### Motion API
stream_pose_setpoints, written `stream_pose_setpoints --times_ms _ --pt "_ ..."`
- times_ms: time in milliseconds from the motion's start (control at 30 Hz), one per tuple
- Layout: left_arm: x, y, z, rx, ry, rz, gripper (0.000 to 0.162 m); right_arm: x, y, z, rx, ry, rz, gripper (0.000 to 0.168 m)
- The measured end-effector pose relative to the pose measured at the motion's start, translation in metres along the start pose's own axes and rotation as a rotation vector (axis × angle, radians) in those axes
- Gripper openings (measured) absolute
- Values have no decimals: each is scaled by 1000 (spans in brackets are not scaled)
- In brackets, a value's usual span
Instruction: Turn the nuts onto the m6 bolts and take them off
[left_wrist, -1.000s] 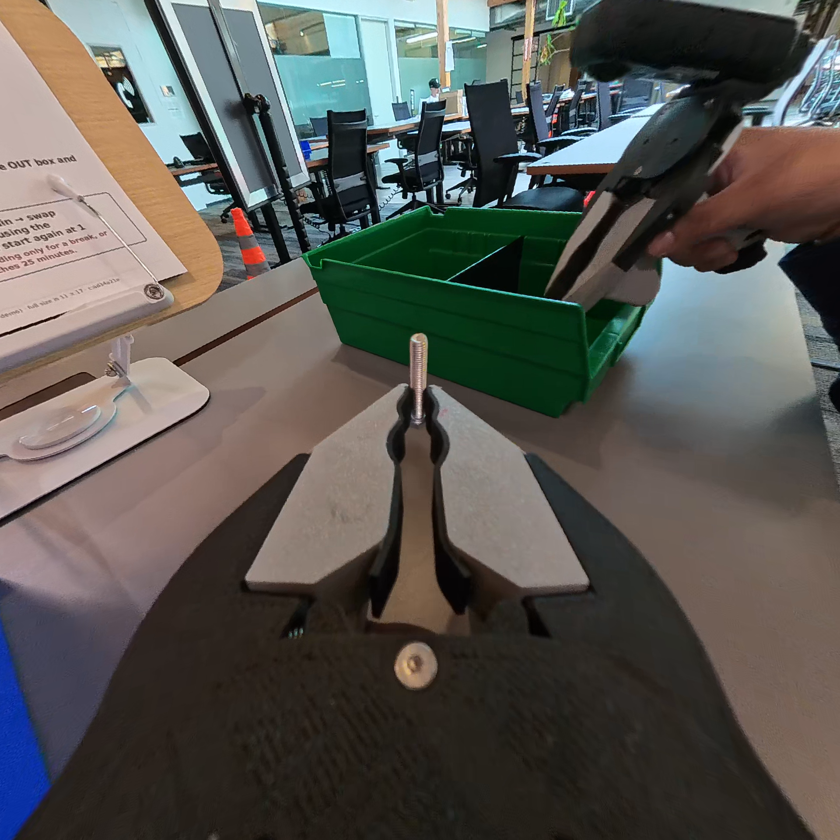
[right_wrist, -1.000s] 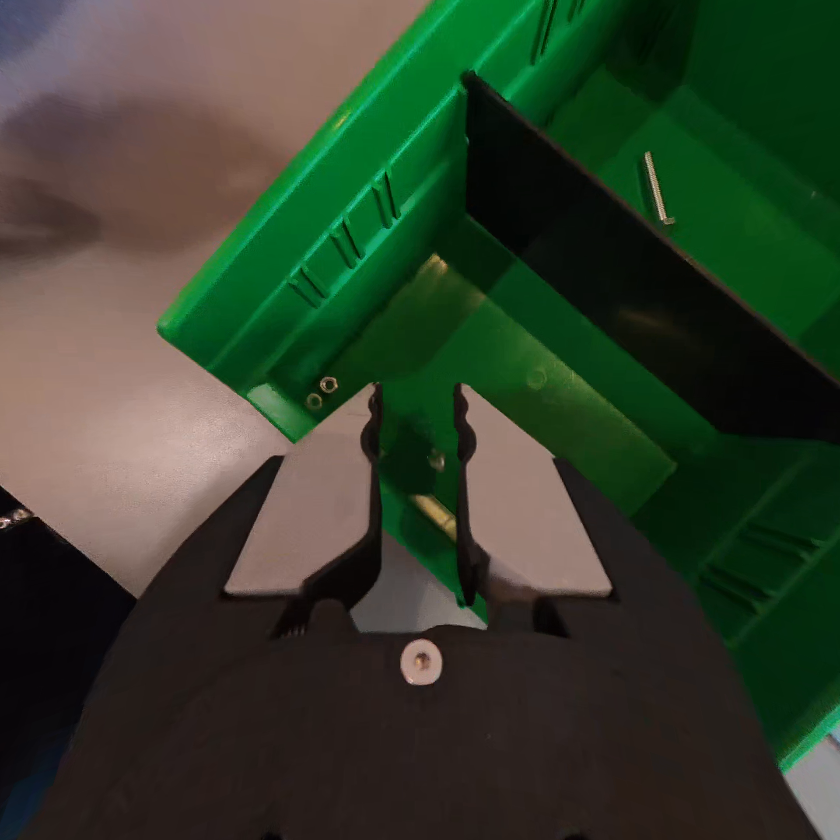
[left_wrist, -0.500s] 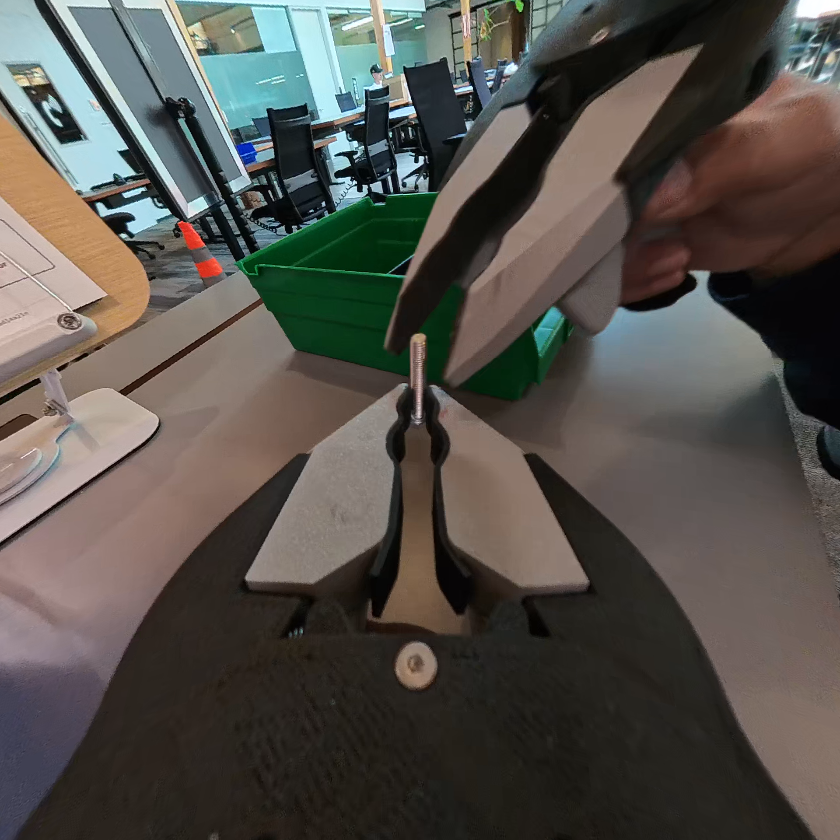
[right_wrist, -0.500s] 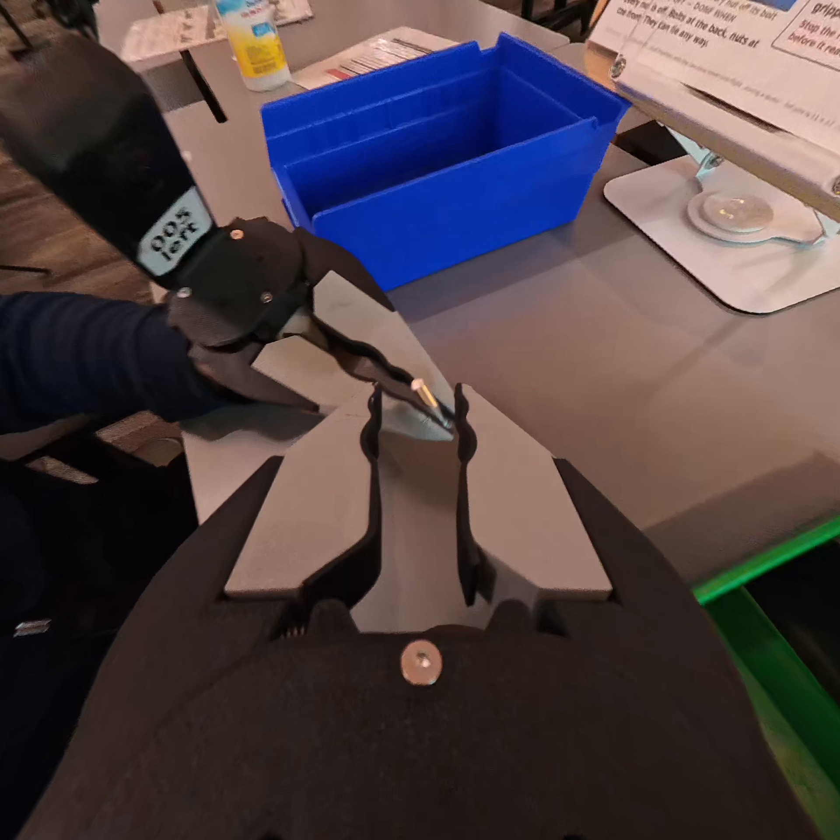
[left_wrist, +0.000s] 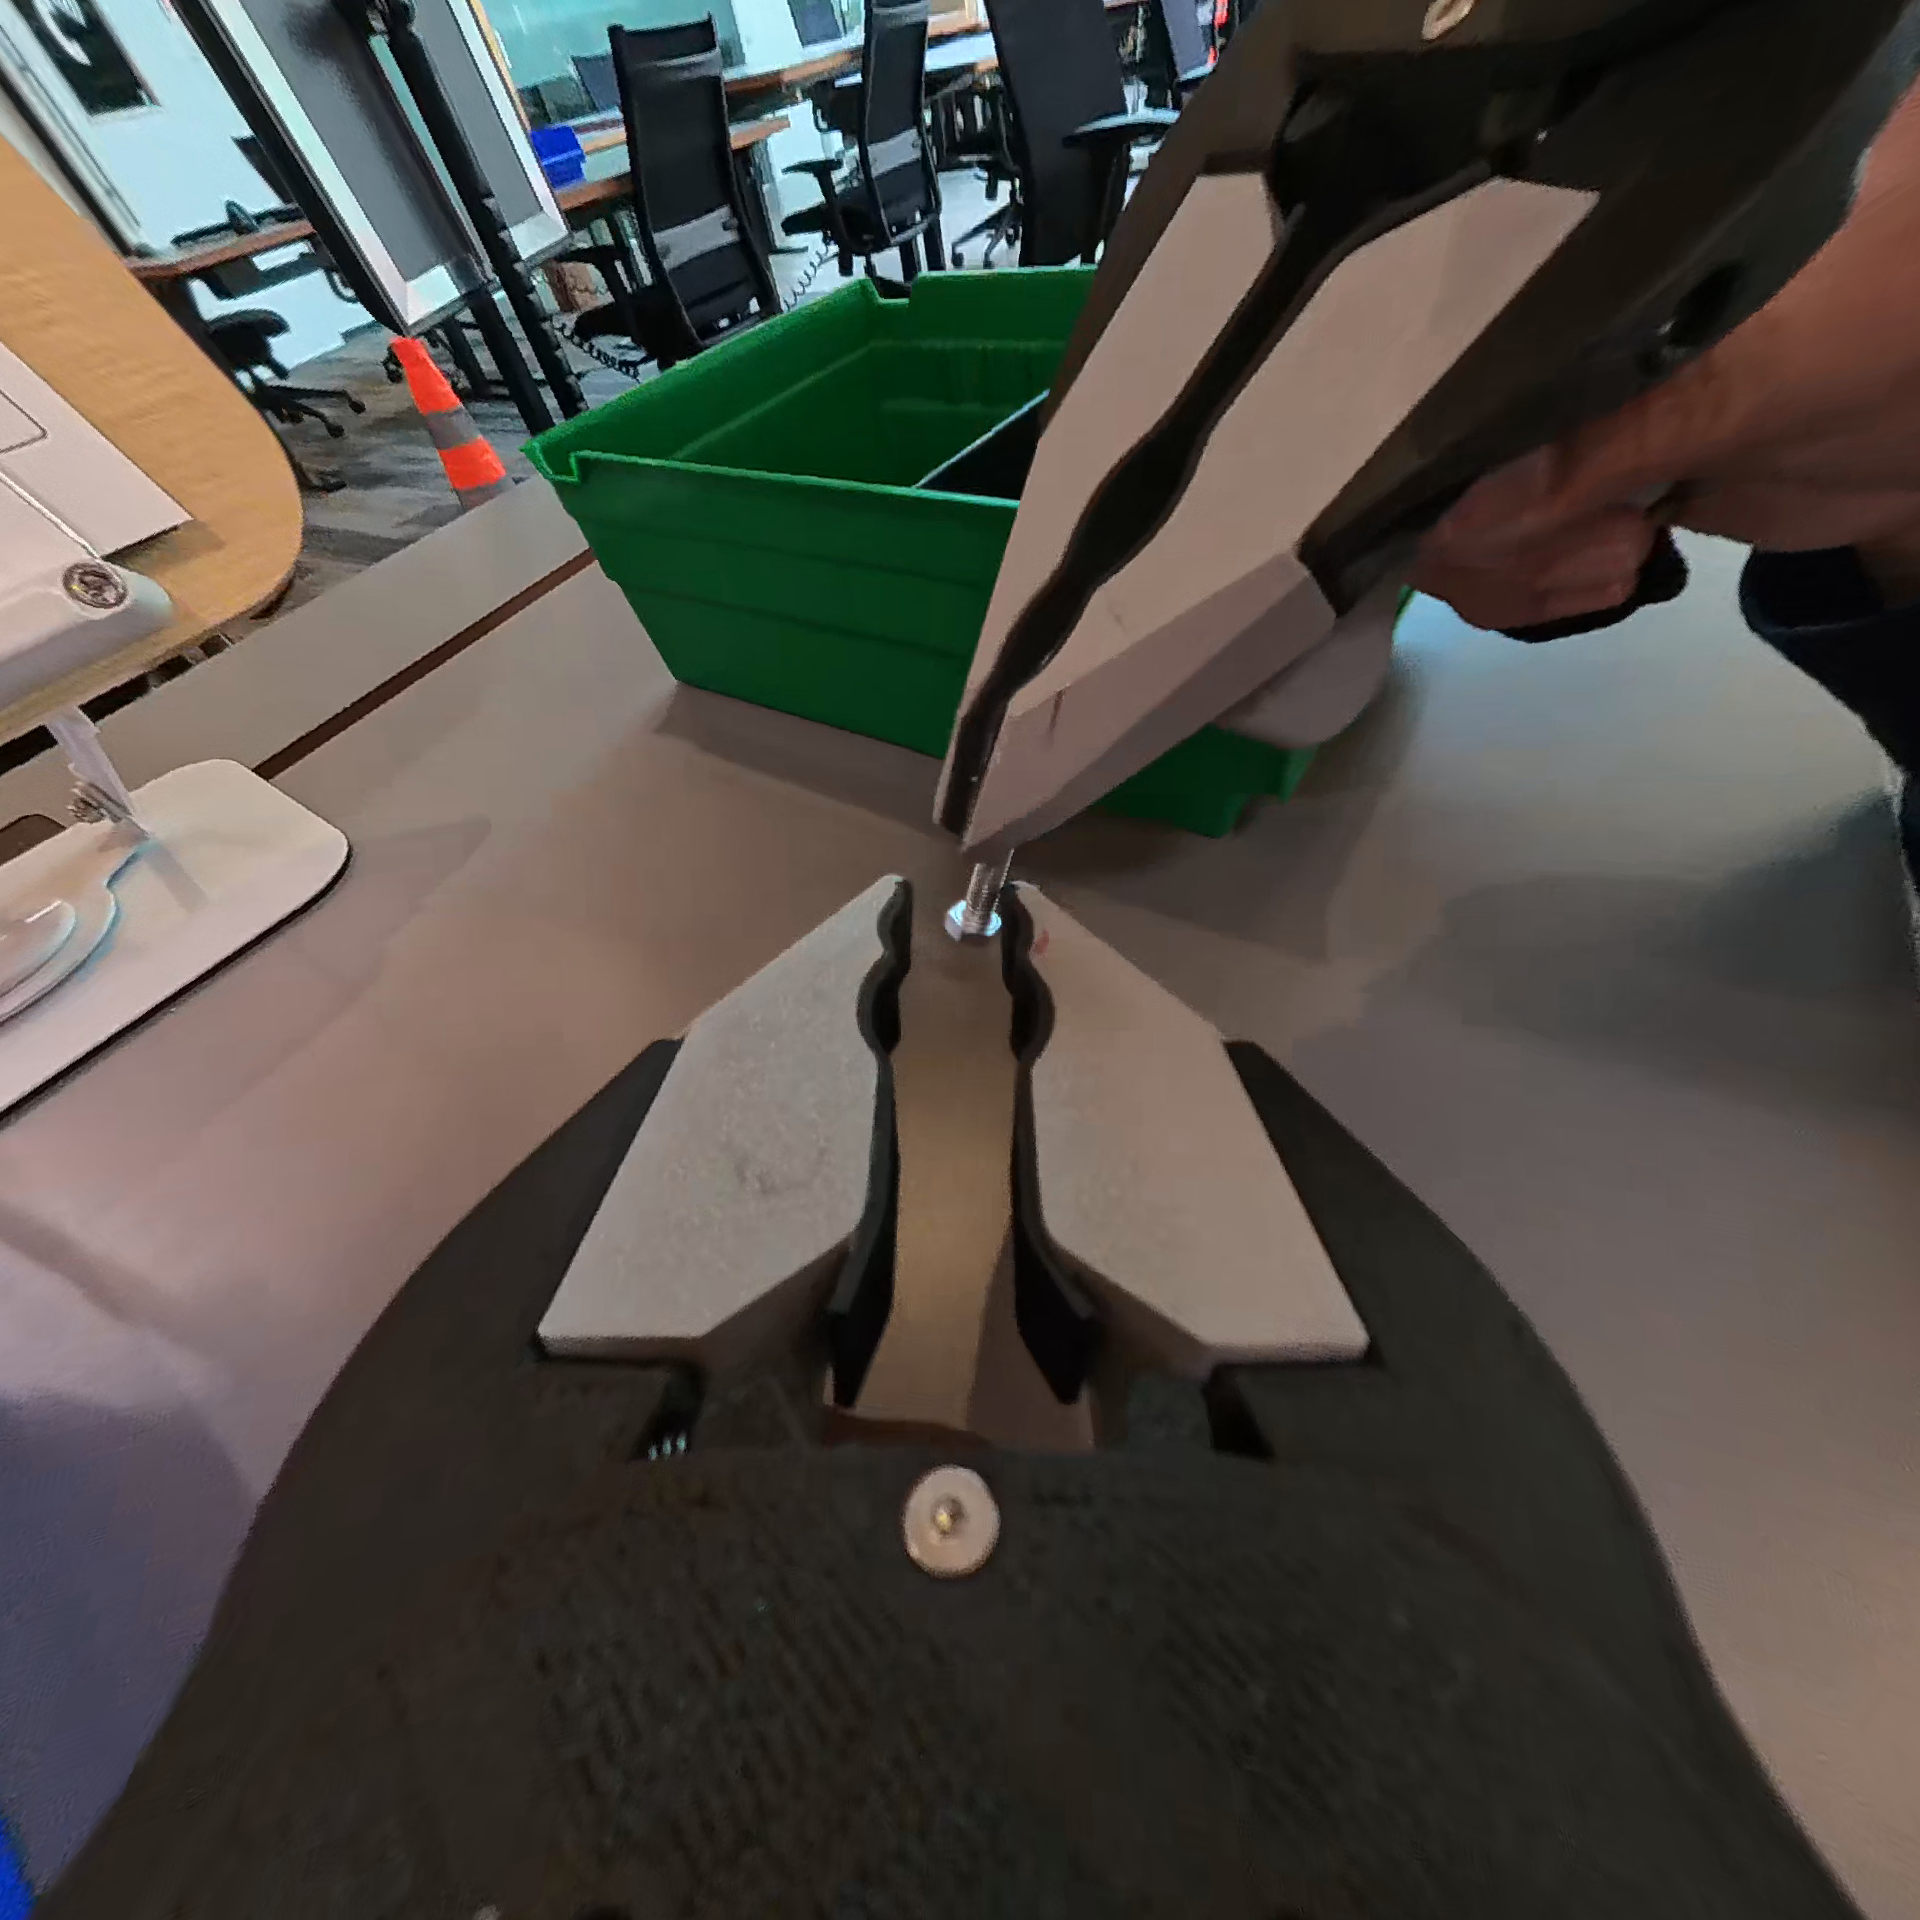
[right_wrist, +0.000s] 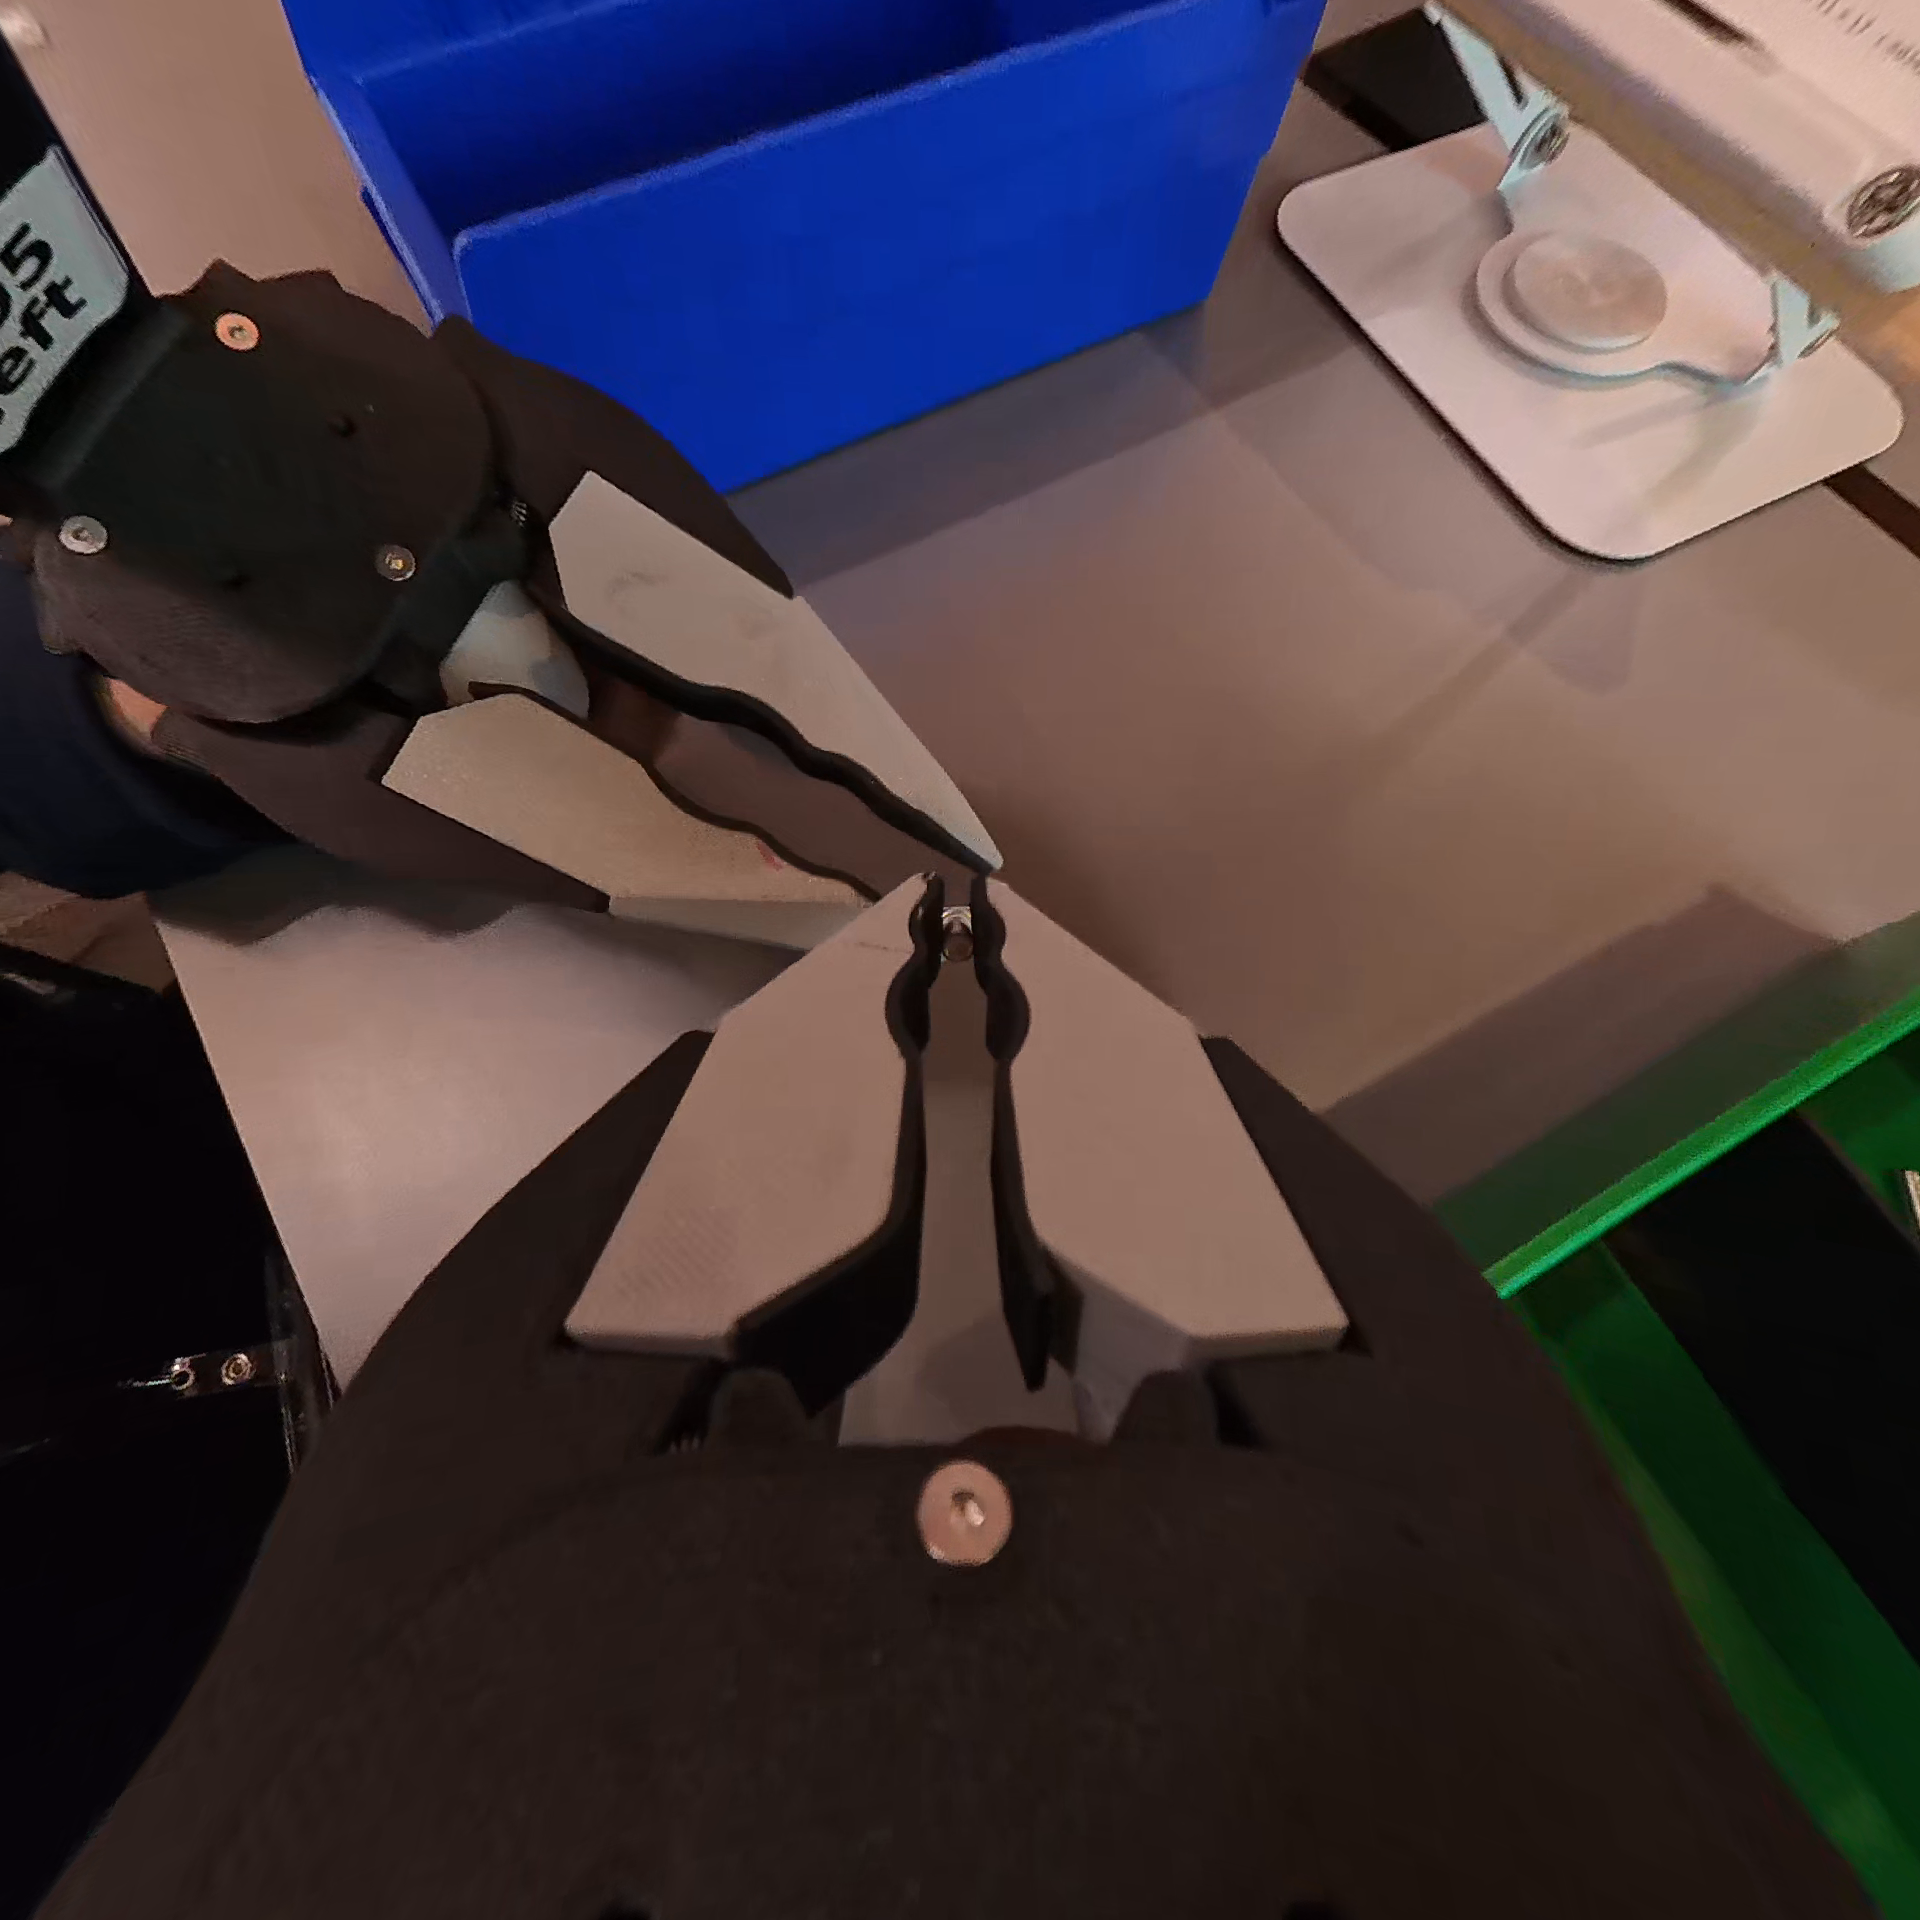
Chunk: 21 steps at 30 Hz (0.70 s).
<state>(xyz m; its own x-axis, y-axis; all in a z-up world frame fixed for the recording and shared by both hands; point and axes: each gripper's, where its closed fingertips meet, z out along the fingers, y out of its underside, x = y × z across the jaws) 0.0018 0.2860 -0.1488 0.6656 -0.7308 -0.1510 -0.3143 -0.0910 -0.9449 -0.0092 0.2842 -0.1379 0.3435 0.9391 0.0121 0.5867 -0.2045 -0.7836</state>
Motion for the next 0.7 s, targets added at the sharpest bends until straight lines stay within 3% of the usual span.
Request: stream_pose_setpoints --times_ms 33,233,400,500,533,567,600,633,700 --pt "1 1 1 -5 -2 9 15 0 2 0 -8 -3 4 2" --pt "-10 -4 -1 27 -58 -38 35 30 -17 -29 118 128 14 2" --pt "-11 -4 0 27 -51 -51 35 119 -57 -116 469 623 -20 2" --pt "-8 0 2 8 -46 -35 33 180 -34 -138 459 786 87 2" --pt "-8 1 3 7 -43 -34 33 197 -18 -131 416 788 167 7" --pt "-7 1 3 5 -41 -36 33 213 3 -123 340 803 255 35" --pt "-6 2 4 2 -35 -39 32 225 22 -116 257 821 307 46" --pt "-5 2 5 -1 -28 -42 32 231 35 -113 196 850 324 42" --pt "-3 2 5 -4 -23 -36 32 234 38 -122 195 914 291 52"
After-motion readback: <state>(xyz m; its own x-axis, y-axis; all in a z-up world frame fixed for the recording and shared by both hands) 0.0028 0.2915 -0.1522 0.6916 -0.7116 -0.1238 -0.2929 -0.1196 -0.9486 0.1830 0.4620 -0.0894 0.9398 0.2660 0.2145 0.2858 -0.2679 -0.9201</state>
